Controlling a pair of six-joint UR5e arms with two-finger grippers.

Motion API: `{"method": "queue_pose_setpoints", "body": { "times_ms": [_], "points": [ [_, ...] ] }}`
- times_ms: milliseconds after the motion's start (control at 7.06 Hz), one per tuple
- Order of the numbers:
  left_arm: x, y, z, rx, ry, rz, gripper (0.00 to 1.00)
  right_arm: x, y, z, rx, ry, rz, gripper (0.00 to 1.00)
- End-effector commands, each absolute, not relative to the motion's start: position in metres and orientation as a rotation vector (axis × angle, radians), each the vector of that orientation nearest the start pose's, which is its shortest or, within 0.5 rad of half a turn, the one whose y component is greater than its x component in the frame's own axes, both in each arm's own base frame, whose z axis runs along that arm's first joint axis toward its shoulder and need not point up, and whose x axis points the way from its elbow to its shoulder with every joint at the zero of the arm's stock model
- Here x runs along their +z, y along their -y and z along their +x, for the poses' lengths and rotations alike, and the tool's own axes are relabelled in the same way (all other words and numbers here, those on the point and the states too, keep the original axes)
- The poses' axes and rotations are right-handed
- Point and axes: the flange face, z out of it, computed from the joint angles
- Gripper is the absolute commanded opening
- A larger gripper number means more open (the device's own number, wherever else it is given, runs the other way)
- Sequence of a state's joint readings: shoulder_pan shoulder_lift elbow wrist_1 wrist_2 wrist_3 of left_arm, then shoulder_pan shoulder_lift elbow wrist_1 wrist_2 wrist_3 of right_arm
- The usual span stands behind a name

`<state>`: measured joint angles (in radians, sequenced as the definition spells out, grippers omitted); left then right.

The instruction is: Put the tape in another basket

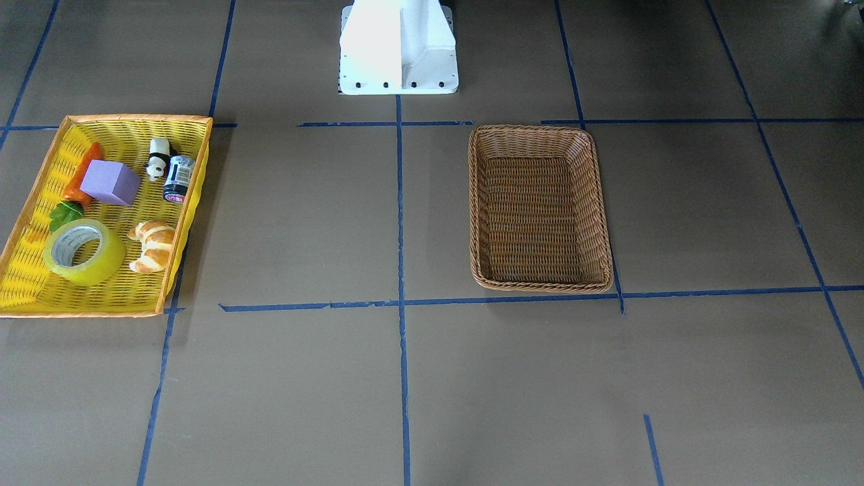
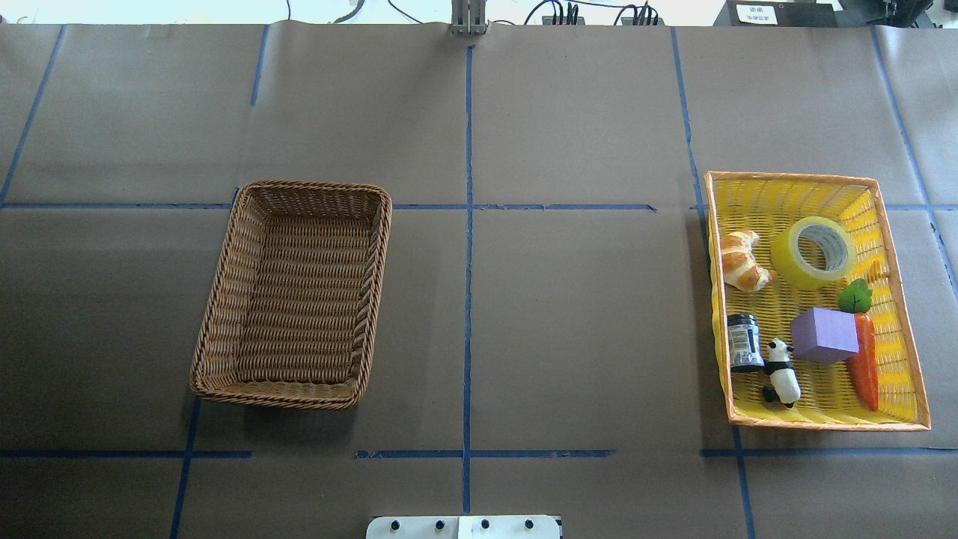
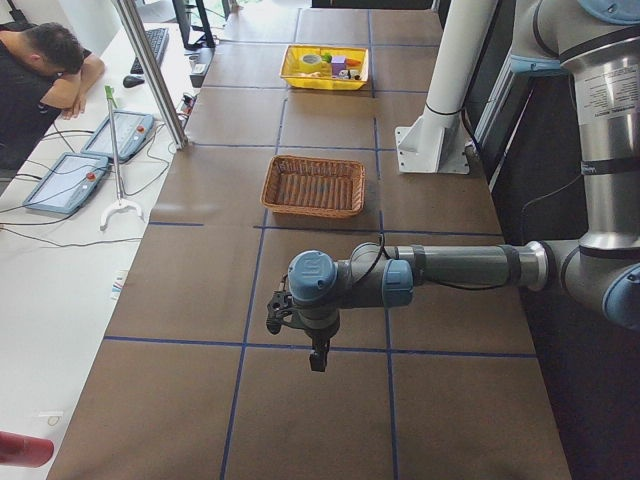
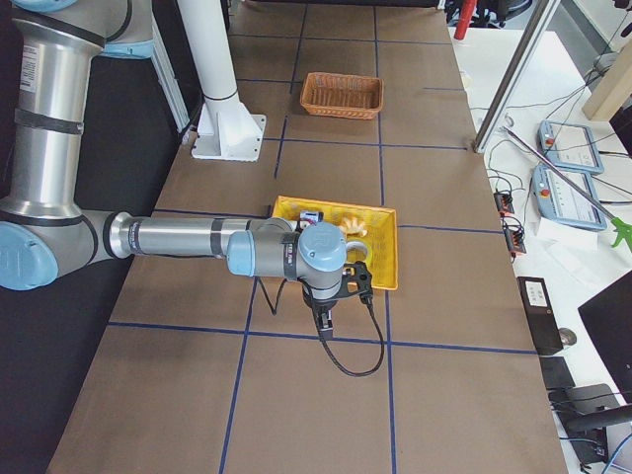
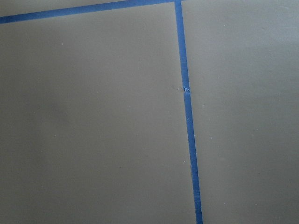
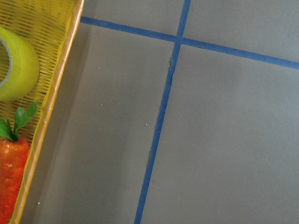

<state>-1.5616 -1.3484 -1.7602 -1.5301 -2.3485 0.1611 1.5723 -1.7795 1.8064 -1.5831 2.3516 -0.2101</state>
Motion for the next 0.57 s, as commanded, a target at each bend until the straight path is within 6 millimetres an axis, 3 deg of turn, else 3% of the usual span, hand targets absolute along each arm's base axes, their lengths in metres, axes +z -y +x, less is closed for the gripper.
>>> {"method": "queue_pose_setpoints", "body": {
  "times_ms": [0, 425],
  "points": [
    [0.664, 0.395, -0.059, 0.136, -0.78, -0.003, 1.0, 0.635, 0.406, 0.064, -0.209, 0.777, 0.109, 1.0],
    [0.665, 0.394, -0.06, 0.133, -0.781, -0.007, 1.0, 0.624, 0.412, 0.062, -0.248, 0.77, 0.196, 1.0]
  ]
}}
